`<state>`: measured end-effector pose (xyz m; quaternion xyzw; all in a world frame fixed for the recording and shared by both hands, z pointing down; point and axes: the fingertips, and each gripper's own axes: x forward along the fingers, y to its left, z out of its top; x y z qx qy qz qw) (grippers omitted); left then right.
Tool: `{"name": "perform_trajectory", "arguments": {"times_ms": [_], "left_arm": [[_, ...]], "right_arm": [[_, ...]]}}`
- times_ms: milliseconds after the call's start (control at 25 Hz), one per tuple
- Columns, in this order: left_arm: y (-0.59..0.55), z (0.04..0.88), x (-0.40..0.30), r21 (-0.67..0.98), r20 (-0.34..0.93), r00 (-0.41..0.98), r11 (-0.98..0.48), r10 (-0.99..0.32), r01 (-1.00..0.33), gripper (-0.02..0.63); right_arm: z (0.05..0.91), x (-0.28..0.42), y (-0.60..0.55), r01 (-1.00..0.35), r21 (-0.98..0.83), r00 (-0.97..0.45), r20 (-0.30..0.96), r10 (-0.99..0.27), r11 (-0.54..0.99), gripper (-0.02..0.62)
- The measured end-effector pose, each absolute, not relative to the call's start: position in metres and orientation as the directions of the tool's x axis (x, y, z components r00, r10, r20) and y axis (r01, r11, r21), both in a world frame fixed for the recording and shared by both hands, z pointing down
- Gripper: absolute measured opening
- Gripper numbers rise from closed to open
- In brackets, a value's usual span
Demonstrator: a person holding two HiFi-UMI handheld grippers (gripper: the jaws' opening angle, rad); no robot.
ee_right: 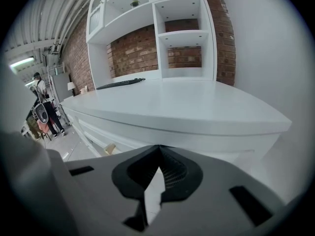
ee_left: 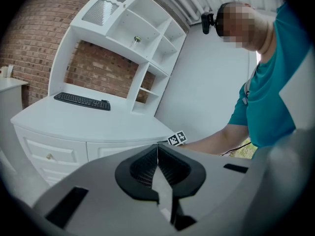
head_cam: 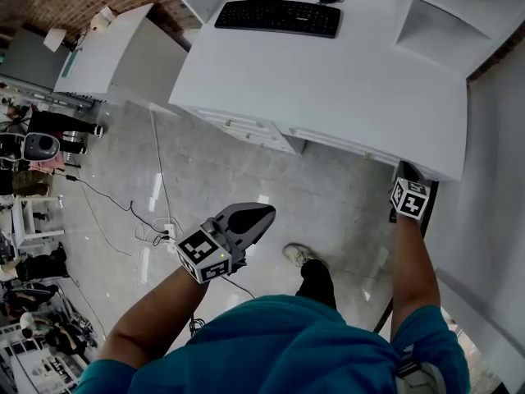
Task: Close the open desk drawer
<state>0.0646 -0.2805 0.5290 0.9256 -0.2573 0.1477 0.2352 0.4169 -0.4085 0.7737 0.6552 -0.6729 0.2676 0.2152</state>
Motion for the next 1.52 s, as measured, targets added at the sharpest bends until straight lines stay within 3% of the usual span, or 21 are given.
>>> {"name": "perform_trajectory", "arguments": {"times_ms": [400,560,800,1160,1520], "left_arm": [[-0.267,0.518,0.047,0.348,0.375,0.804,-0.733,-0.462,-0.584,0.017],[-0.261,0.509,0.03,0.34,0.358,0.78,-0.707,-0.513,-0.62,0.017],[-0.241,0.493,-0.016,0.331,0.334,0.725,-0.645,-0.603,-0.689,0.017],[-0.183,0.458,-0.12,0.307,0.271,0.534,-0.454,-0.801,-0.836,0.017],[-0.053,0.421,-0.255,0.28,0.217,0.198,-0.133,-0.956,-0.951,0.017]], "right_arm": [[0.783,0.403,-0.388,-0.994,-0.111,-0.059,0.667,-0.743,-0.02,0.021],[0.788,0.361,-0.361,-0.989,-0.099,-0.147,0.7,-0.699,0.109,0.021],[0.76,0.255,-0.339,-0.928,-0.129,-0.338,0.685,-0.646,0.349,0.021],[0.636,0.057,-0.361,-0.697,-0.138,-0.66,0.506,-0.555,0.703,0.021],[0.53,-0.16,-0.275,-0.311,-0.122,-0.886,0.397,-0.24,0.943,0.021]]}}
